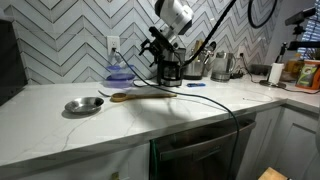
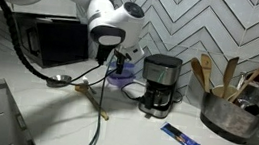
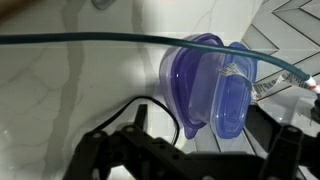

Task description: Move the top bowl to the right side of the counter

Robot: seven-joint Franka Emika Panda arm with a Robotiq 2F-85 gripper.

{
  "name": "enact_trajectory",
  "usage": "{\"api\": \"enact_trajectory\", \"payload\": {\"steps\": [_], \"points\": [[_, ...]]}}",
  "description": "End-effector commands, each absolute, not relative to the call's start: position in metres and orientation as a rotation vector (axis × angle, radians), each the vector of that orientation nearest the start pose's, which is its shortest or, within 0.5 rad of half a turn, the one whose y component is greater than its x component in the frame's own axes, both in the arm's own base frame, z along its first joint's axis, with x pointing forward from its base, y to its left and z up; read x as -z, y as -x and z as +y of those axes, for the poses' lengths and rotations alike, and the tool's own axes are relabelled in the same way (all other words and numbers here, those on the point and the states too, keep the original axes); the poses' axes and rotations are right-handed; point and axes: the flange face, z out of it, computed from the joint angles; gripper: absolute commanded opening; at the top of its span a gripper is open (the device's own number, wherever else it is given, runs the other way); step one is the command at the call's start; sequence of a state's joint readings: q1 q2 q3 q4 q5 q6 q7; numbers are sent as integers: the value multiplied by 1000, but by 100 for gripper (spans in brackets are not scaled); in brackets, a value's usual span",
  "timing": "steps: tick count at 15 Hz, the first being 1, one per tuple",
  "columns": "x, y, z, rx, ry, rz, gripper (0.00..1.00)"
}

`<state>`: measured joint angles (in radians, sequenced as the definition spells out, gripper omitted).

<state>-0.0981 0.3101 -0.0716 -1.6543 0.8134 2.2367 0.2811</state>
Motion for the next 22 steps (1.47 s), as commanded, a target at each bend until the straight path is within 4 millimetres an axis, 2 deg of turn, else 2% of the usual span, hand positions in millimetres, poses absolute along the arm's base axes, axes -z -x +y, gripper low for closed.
{"api": "enact_trajectory", "payload": {"steps": [1,5,9,11,13,16,20,21,22], "points": [[-445,-700,-68,324,2154,1044,100],[-428,-725,-47,371,2100,1040,100],[-421,-741,-38,411,2084,1044,97],[-419,-746,-40,426,2079,1048,84],[-418,-749,-43,439,2073,1050,62],[-417,-753,-48,450,2073,1045,38],[-413,-756,-55,463,2072,1037,26],[-412,-757,-57,465,2072,1037,25],[-411,-757,-58,464,2069,1036,29]]}}
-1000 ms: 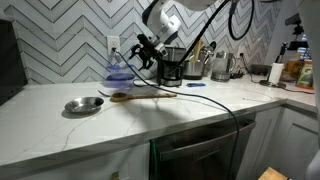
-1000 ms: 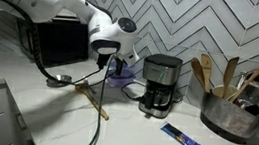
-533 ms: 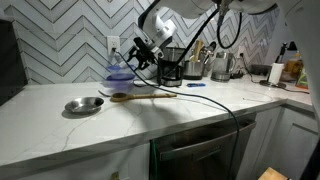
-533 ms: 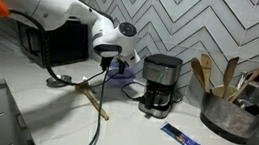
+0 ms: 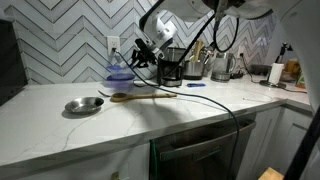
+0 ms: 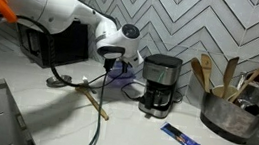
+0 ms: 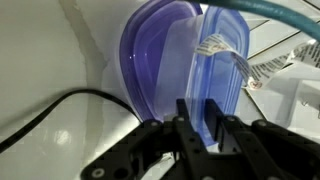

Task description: Move the top bowl to the right side of the counter

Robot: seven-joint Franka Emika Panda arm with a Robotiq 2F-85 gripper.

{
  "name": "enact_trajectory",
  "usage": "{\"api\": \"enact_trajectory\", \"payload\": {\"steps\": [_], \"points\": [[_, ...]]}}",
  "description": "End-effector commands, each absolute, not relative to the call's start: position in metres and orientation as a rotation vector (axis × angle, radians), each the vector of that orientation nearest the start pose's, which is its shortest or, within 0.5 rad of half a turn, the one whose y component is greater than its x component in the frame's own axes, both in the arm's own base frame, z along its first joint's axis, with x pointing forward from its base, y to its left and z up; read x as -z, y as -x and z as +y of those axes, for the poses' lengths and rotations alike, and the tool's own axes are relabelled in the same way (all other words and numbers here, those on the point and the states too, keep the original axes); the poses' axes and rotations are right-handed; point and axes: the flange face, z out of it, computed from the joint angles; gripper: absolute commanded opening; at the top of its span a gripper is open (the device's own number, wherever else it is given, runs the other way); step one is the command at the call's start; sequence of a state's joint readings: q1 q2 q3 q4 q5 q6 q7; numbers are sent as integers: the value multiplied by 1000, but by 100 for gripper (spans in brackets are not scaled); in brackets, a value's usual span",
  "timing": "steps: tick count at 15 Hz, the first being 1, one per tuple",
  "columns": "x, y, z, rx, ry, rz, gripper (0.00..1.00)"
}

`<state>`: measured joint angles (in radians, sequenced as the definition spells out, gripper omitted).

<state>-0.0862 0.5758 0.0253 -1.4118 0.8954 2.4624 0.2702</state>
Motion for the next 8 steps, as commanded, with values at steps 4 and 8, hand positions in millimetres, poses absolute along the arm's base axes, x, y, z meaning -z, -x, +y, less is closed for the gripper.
{"api": "enact_trajectory", "payload": {"steps": [4,8], "points": [[-409,-760,-63,464,2056,1028,50],[-409,-762,-64,471,2041,1021,25]]}}
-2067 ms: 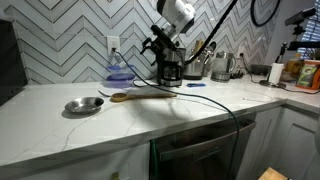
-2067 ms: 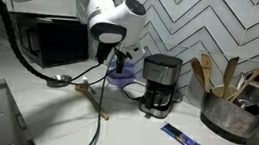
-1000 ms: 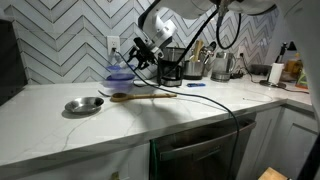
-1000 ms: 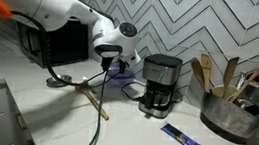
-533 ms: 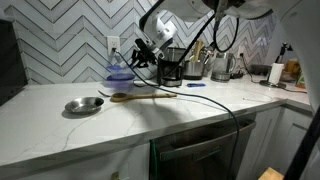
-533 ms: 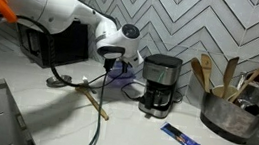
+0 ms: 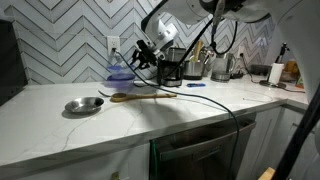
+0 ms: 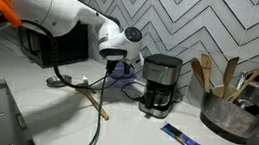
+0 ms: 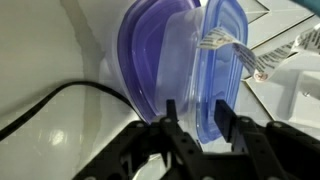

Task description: Move the top bowl to the right side of the counter

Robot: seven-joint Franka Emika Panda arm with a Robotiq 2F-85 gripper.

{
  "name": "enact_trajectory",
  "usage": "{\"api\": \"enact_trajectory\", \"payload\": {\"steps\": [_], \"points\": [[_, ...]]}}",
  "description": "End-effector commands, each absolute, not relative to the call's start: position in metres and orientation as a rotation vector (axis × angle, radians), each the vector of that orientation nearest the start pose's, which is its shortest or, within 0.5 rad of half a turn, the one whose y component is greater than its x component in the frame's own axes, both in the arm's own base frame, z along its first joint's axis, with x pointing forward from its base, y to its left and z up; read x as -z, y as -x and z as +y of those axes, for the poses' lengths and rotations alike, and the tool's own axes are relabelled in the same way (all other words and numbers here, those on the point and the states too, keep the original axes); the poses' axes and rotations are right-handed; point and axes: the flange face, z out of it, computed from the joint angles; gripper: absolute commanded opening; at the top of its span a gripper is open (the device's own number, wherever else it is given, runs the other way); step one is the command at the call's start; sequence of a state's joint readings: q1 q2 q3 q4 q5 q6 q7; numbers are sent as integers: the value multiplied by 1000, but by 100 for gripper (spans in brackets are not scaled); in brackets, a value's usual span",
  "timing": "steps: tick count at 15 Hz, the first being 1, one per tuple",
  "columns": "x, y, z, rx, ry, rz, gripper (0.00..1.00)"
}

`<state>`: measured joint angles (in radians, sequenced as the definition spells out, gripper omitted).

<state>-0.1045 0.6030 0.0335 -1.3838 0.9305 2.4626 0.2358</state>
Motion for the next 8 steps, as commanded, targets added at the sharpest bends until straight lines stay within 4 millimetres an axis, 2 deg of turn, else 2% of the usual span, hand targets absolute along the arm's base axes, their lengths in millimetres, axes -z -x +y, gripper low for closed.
{"api": "enact_trajectory", "payload": {"steps": [1,3,4,8], "points": [[-409,-762,-64,473,2039,1018,19],[-411,-762,-63,473,2037,1012,2],[-412,-762,-63,473,2035,1009,0],[-417,-760,-63,467,2029,1007,4]]}}
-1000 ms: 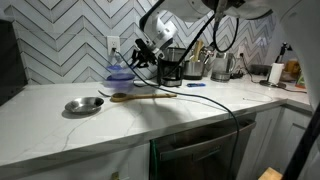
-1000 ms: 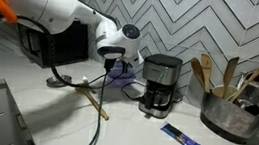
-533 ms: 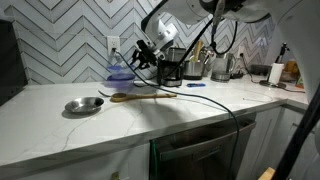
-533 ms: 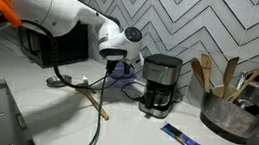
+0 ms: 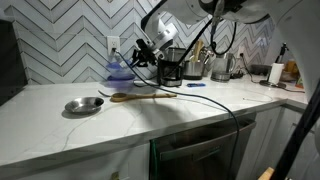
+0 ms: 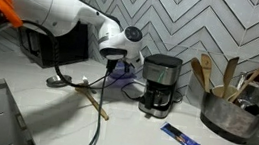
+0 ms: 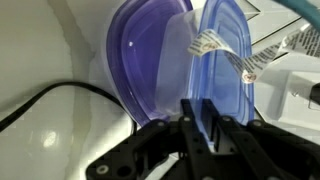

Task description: Move the top bowl to the right side of the counter

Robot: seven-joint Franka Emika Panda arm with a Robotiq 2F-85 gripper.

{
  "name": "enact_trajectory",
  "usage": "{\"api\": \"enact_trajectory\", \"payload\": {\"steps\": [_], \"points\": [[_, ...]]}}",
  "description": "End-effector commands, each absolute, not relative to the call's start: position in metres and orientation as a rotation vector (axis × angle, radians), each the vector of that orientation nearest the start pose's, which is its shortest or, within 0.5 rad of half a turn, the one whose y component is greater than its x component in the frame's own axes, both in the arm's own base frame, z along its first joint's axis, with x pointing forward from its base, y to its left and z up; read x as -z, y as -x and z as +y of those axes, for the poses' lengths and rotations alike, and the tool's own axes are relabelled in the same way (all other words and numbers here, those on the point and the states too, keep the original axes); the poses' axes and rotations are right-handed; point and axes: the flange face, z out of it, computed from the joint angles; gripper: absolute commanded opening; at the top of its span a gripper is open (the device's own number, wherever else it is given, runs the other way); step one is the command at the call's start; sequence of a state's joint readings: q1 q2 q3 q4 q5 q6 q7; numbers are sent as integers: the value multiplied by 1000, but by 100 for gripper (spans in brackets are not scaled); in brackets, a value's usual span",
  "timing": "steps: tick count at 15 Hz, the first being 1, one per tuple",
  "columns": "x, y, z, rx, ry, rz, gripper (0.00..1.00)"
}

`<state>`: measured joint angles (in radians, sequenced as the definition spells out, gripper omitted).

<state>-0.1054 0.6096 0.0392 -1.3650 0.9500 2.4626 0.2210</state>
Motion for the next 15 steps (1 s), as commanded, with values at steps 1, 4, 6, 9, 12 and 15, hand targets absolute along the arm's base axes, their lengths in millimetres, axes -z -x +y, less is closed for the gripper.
{"api": "enact_trajectory", "payload": {"steps": [1,4,6,9,12,15], "points": [[-419,-759,-64,466,2030,1010,4],[-425,-753,-69,470,2051,1023,4],[-430,-747,-76,465,2076,1044,4],[-432,-735,-83,411,2138,1069,4],[-428,-723,-87,341,2235,1107,4],[-439,-716,-88,348,2286,1117,4]]}}
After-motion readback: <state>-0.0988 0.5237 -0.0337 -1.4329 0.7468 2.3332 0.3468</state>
